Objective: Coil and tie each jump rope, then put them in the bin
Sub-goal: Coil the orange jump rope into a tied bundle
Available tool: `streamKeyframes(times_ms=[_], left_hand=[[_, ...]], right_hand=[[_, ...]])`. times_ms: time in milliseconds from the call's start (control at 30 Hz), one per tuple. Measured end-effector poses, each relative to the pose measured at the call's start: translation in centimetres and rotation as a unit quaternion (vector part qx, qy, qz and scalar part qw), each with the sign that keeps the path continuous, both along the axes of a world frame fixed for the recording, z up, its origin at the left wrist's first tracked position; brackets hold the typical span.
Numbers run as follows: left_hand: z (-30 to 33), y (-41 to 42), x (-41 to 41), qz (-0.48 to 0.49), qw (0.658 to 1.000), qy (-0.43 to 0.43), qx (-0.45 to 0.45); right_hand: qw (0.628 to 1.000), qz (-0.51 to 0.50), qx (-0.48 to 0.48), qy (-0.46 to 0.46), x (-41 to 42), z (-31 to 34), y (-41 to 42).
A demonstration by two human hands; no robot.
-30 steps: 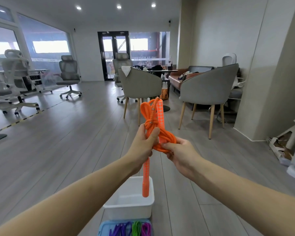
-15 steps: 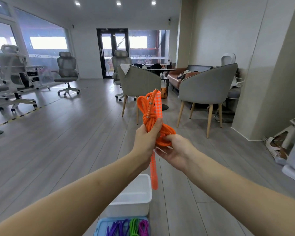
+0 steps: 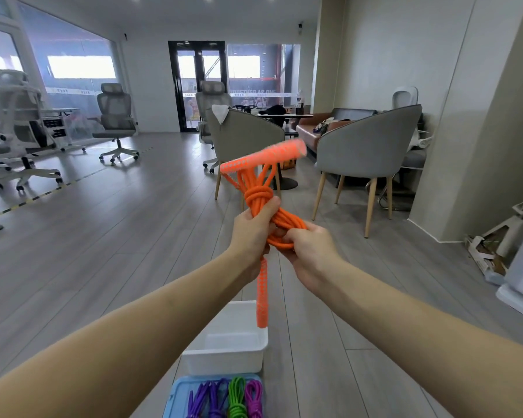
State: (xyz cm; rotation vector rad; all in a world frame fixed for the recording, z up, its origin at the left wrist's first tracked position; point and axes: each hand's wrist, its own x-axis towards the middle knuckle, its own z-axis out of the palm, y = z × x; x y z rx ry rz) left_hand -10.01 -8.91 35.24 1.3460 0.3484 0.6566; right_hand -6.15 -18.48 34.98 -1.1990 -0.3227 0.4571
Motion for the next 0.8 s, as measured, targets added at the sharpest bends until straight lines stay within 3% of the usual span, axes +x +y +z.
streamKeyframes(times_ms=[267, 467, 667, 800], left_hand=[[-0.3, 0.4, -0.1, -0.027, 0.997, -0.019, 0.076], [-0.2, 0.0, -0.6, -0.039, 0.992, -0.014, 0.12], [0.0, -0.6, -0.6, -0.065, 0.984, 0.001, 0.164], [0.2, -0.3, -0.6, -0.08, 0.98, 0.026, 0.18]], right_hand=[[0.993, 0.03, -0.057, -0.096, 1.1, -1.2, -1.2], [0.995, 0.089, -0.021, -0.03, 1.7, -1.3, -2.0], [0.999, 0.038, -0.013, -0.014, 1.9, -0.2, -2.7], [0.995, 0.058, 0.042, 0.071, 2.4, 0.4, -3.7]])
